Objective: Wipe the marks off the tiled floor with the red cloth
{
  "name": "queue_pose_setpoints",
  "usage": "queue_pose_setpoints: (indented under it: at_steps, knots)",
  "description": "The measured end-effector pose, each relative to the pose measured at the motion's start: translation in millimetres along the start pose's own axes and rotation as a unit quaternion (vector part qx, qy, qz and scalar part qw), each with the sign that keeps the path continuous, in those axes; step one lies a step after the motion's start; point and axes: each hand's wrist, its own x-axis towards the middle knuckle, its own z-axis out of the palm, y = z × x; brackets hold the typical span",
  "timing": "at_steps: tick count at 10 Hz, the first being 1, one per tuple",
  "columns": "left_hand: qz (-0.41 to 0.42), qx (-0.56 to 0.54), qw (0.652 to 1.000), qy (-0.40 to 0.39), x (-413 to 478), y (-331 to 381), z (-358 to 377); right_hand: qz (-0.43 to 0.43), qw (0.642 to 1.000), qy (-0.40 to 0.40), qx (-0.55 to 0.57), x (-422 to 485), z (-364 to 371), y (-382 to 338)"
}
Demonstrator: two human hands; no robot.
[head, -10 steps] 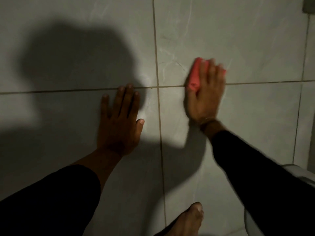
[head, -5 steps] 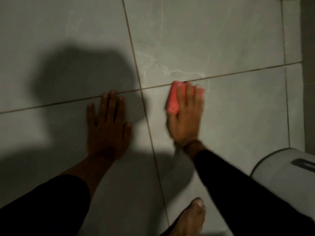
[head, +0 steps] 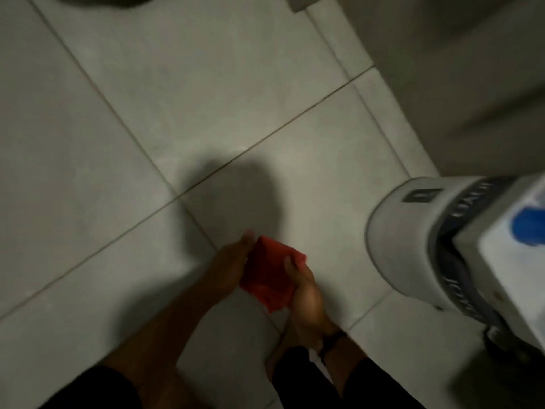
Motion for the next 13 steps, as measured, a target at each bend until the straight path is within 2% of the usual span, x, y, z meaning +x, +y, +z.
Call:
queue_pose_setpoints:
  at_steps: [1,2,3,4,5,6,7,8,9,11,12,13]
  knots:
    - [-0.034,-0.073,0.991,-0.109,-48.4,76.6,62.8,-0.002,0.990,0.046,0.131,-67.5,-35.4,-76.3]
    - [0.018,-0.034,0.989,-0.141,-78.2,134.6,99.1,-0.017,0.980,0.071,0.184,-109.3,-71.3,-125.4]
    - [0.052,0.041,0.981,-0.181,-97.4,210.4,161.0,-0.042,0.962,0.135,0.232,-146.2,-125.3,-191.7]
    - [0.082,0.128,0.972,-0.182,-95.6,244.0,210.5,-0.053,0.954,0.182,0.231,-150.3,-161.4,-224.0]
    - [0.128,0.275,0.940,-0.153,-88.7,277.0,287.1,-0.054,0.942,0.276,0.184,-138.7,-218.2,-253.4]
    - [0.130,0.342,0.919,-0.147,-80.0,283.3,334.2,-0.039,0.936,0.323,0.135,-116.4,-257.2,-262.0]
    - [0.134,0.438,0.880,-0.129,-68.1,275.3,384.4,-0.015,0.934,0.351,0.066,-84.5,-302.6,-264.9]
    - [0.124,0.463,0.870,-0.114,-58.3,265.0,398.8,0.005,0.935,0.355,0.001,-66.0,-322.4,-257.7]
    - [0.144,0.496,0.854,-0.062,-41.0,254.6,405.3,0.008,0.927,0.370,-0.068,-43.3,-337.7,-245.6]
    - [0.168,0.517,0.838,-0.055,-42.5,251.4,408.8,0.012,0.897,0.425,-0.125,-38.9,-333.4,-244.3]
    - [0.192,0.529,0.825,-0.056,-54.4,262.8,400.1,-0.016,0.876,0.463,-0.137,-57.3,-316.3,-256.6]
    - [0.265,0.515,0.814,-0.050,-94.9,264.8,354.1,-0.091,0.847,0.510,-0.118,-110.9,-264.3,-263.8]
